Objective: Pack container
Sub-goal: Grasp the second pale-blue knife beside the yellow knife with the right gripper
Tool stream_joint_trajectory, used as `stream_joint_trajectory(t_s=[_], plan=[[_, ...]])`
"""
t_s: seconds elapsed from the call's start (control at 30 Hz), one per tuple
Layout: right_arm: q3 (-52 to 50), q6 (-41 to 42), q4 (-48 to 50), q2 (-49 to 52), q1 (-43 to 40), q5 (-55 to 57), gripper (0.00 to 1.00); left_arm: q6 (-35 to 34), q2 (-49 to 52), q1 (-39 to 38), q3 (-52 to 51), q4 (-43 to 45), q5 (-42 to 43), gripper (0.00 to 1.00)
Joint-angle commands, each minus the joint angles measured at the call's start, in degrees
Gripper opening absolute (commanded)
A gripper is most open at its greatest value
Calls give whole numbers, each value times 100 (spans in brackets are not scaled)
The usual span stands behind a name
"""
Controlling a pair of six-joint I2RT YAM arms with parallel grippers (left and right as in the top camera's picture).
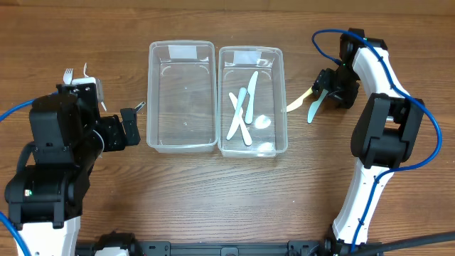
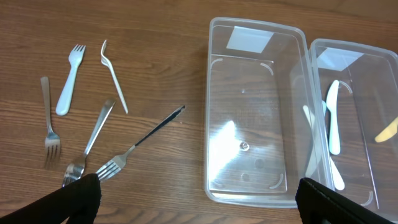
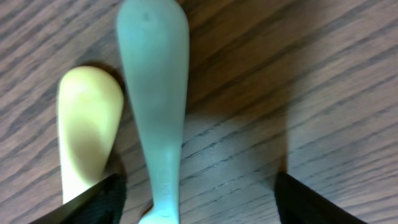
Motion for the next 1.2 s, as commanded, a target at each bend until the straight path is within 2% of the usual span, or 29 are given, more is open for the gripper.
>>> stream_joint_trajectory(t_s=[0.0, 0.13, 0.37, 0.73, 0.9, 1.17], plan=[[-221, 66, 35, 120, -17, -55, 63, 114, 9, 22, 129, 31, 44, 100], [-221, 63, 15, 120, -15, -57, 39, 114, 9, 22, 129, 31, 44, 100], [-221, 63, -24, 120, -15, -57, 22, 114, 9, 22, 129, 31, 44, 100], [-221, 61, -20, 120, -15, -55, 14, 114, 9, 22, 129, 31, 44, 100], [-175, 39, -59, 114, -15, -50, 7, 114, 24, 22, 129, 37, 42, 100], [778, -4, -721, -385, 92, 15, 4, 114, 35, 22, 129, 59, 44, 100]])
